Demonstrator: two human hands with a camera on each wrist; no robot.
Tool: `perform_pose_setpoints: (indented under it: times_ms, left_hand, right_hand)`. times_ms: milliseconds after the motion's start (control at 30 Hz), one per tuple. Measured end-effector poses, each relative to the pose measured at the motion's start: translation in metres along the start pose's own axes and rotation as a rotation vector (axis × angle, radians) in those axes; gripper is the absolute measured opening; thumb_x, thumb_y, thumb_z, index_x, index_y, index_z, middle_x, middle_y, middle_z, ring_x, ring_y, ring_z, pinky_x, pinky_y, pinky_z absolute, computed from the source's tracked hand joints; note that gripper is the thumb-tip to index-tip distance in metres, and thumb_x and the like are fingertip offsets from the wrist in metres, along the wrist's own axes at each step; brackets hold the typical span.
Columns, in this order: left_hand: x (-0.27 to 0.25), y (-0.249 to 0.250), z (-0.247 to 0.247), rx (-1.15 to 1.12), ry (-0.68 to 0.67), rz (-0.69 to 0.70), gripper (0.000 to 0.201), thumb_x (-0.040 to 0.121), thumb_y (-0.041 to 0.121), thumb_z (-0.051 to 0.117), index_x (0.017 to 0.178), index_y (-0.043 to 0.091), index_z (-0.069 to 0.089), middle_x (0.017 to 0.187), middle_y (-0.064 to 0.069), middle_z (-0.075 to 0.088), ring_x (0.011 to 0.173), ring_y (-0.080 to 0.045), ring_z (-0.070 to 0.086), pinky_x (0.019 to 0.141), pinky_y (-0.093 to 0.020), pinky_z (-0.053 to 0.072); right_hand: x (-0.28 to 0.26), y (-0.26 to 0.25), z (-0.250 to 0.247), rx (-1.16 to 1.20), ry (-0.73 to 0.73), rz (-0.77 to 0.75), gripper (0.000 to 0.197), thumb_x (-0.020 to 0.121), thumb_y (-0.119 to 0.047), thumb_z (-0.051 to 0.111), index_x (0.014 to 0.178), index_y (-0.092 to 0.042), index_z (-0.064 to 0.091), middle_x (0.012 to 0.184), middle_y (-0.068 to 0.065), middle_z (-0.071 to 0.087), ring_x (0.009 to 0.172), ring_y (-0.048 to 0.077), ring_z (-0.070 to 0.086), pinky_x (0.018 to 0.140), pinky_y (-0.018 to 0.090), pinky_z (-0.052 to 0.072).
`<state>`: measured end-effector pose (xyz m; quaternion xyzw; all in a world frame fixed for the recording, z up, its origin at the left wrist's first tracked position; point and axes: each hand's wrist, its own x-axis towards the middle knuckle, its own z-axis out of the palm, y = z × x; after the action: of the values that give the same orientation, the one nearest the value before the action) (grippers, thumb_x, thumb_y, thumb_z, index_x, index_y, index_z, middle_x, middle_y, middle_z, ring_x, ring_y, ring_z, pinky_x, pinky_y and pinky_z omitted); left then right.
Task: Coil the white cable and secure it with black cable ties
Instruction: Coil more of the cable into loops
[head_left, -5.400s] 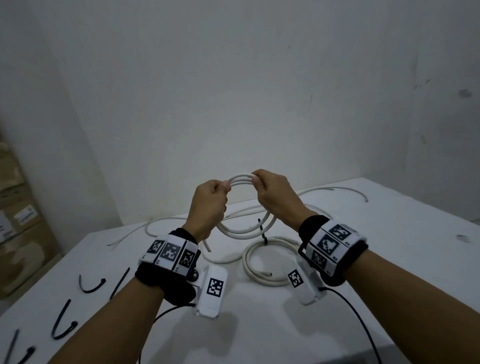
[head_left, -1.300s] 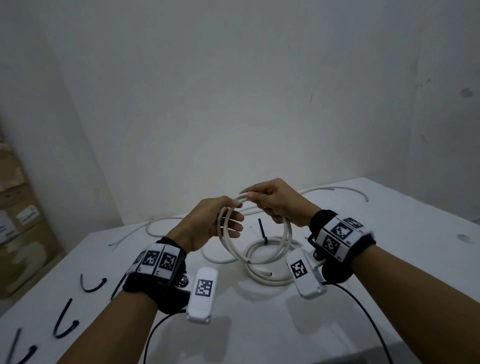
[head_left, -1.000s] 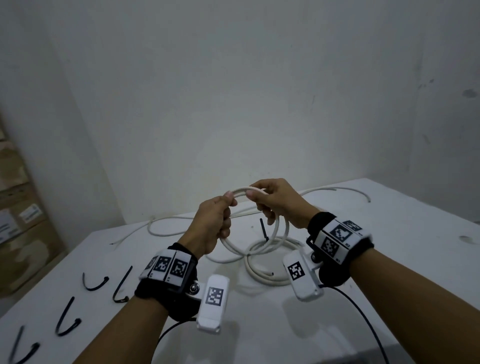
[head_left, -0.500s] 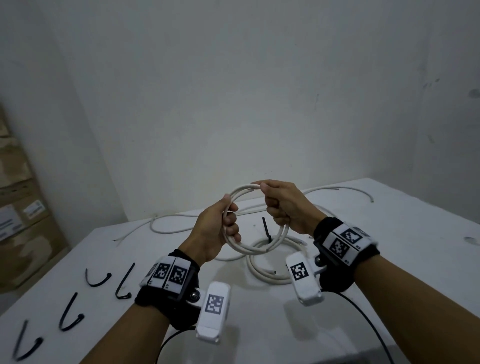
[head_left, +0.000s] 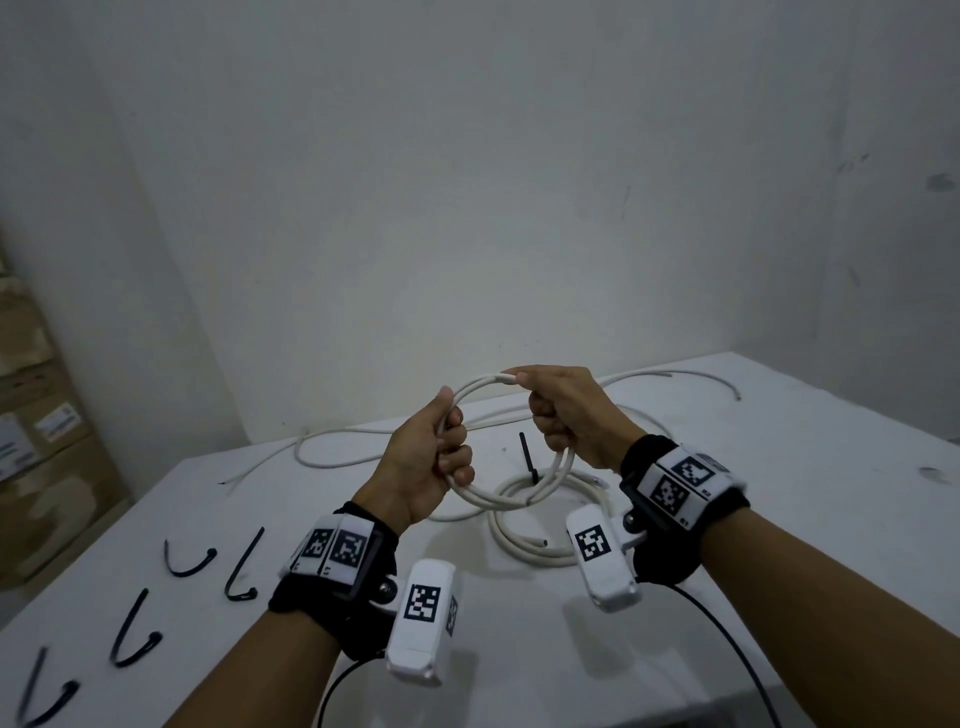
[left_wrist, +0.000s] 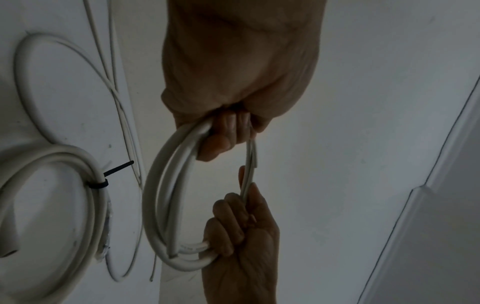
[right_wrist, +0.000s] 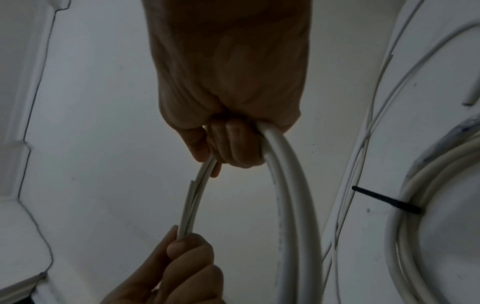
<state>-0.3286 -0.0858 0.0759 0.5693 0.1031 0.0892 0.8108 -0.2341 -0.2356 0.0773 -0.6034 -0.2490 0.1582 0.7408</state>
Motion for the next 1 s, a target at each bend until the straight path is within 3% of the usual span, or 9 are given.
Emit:
perform_pose_setpoints:
  times_ms: [167, 333, 500, 633, 700, 767, 833, 900, 1000]
  left_hand:
    - [-0.001, -0.005, 0.003, 0.115, 0.105, 0.061, 0.039, 0.098, 0.046, 0.045, 0.071, 0.018, 0.044, 0.047, 0.007, 0.024, 0.037, -0.009, 0.019, 0.036, -0.020, 0.028]
    - [-0.002, 0.000, 0.001, 0.162, 0.121, 0.061, 0.039, 0.097, 0.047, 0.046, 0.070, 0.019, 0.043, 0.050, 0.008, 0.022, 0.039, -0.009, 0.018, 0.036, -0.021, 0.024]
    - [-0.006, 0.011, 0.000, 0.346, 0.129, 0.088, 0.036, 0.098, 0.044, 0.047, 0.077, 0.014, 0.050, 0.049, 0.007, 0.024, 0.038, -0.009, 0.020, 0.039, -0.019, 0.021]
    - [-0.009, 0.023, -0.003, 0.510, 0.109, 0.109, 0.040, 0.099, 0.043, 0.045, 0.087, 0.009, 0.060, 0.051, 0.006, 0.027, 0.041, -0.009, 0.023, 0.041, -0.020, 0.021]
    - [-0.011, 0.026, -0.007, 0.529, 0.099, 0.103, 0.043, 0.100, 0.043, 0.042, 0.090, 0.007, 0.063, 0.053, 0.005, 0.027, 0.042, -0.009, 0.023, 0.040, -0.021, 0.021]
    - [-0.012, 0.029, -0.013, 0.495, 0.100, 0.071, 0.040, 0.101, 0.038, 0.038, 0.087, 0.008, 0.061, 0.054, 0.005, 0.026, 0.042, -0.009, 0.021, 0.040, -0.020, 0.018]
    - [-0.014, 0.033, -0.022, 0.443, 0.113, 0.039, 0.028, 0.099, 0.026, 0.036, 0.076, 0.015, 0.047, 0.053, 0.004, 0.026, 0.040, -0.009, 0.018, 0.039, -0.019, 0.016]
    - [-0.018, 0.038, -0.033, 0.458, 0.121, 0.043, 0.027, 0.097, 0.019, 0.037, 0.071, 0.019, 0.033, 0.053, 0.004, 0.027, 0.038, -0.008, 0.018, 0.037, -0.017, 0.015]
    - [-0.030, 0.048, -0.052, 0.536, 0.158, 0.094, 0.028, 0.098, 0.016, 0.041, 0.072, 0.020, 0.031, 0.054, 0.003, 0.030, 0.039, -0.008, 0.019, 0.038, -0.016, 0.013]
  right_hand:
    - [-0.001, 0.000, 0.000, -0.211, -0.027, -0.097, 0.024, 0.095, -0.021, 0.055, 0.109, -0.006, 0.065, 0.068, 0.005, 0.053, 0.050, 0.013, 0.050, 0.039, 0.023, 0.041]
    - [-0.001, 0.003, 0.002, -0.336, -0.015, -0.106, 0.034, 0.096, -0.039, 0.050, 0.107, -0.008, 0.060, 0.083, 0.011, 0.062, 0.065, 0.021, 0.060, 0.049, 0.029, 0.050]
    - [0.003, 0.003, -0.002, -0.494, 0.062, -0.217, 0.030, 0.096, -0.040, 0.047, 0.112, -0.017, 0.060, 0.099, 0.005, 0.064, 0.084, 0.017, 0.061, 0.074, 0.032, 0.051]
    - [0.002, -0.004, 0.009, -0.664, -0.063, -0.303, 0.033, 0.095, -0.034, 0.053, 0.124, -0.021, 0.062, 0.113, 0.001, 0.067, 0.104, 0.010, 0.060, 0.089, 0.023, 0.046]
    - [0.003, -0.004, 0.017, -0.753, -0.102, -0.338, 0.033, 0.093, -0.033, 0.057, 0.122, -0.020, 0.064, 0.108, 0.000, 0.070, 0.097, 0.009, 0.061, 0.085, 0.019, 0.044]
    - [0.004, -0.002, 0.023, -0.794, -0.100, -0.357, 0.028, 0.092, -0.029, 0.059, 0.117, -0.017, 0.068, 0.089, 0.003, 0.070, 0.079, 0.011, 0.058, 0.072, 0.021, 0.043]
    - [0.005, 0.002, 0.030, -0.771, -0.098, -0.364, 0.022, 0.092, -0.025, 0.060, 0.109, -0.016, 0.072, 0.076, 0.006, 0.067, 0.068, 0.013, 0.054, 0.066, 0.025, 0.043]
    - [0.006, 0.006, 0.040, -0.743, -0.120, -0.356, 0.021, 0.091, -0.025, 0.061, 0.105, -0.015, 0.073, 0.076, 0.009, 0.069, 0.068, 0.013, 0.057, 0.065, 0.027, 0.046]
    - [0.008, 0.015, 0.060, -0.739, -0.151, -0.311, 0.027, 0.090, -0.032, 0.062, 0.110, -0.016, 0.070, 0.083, 0.004, 0.071, 0.076, 0.017, 0.064, 0.068, 0.028, 0.050]
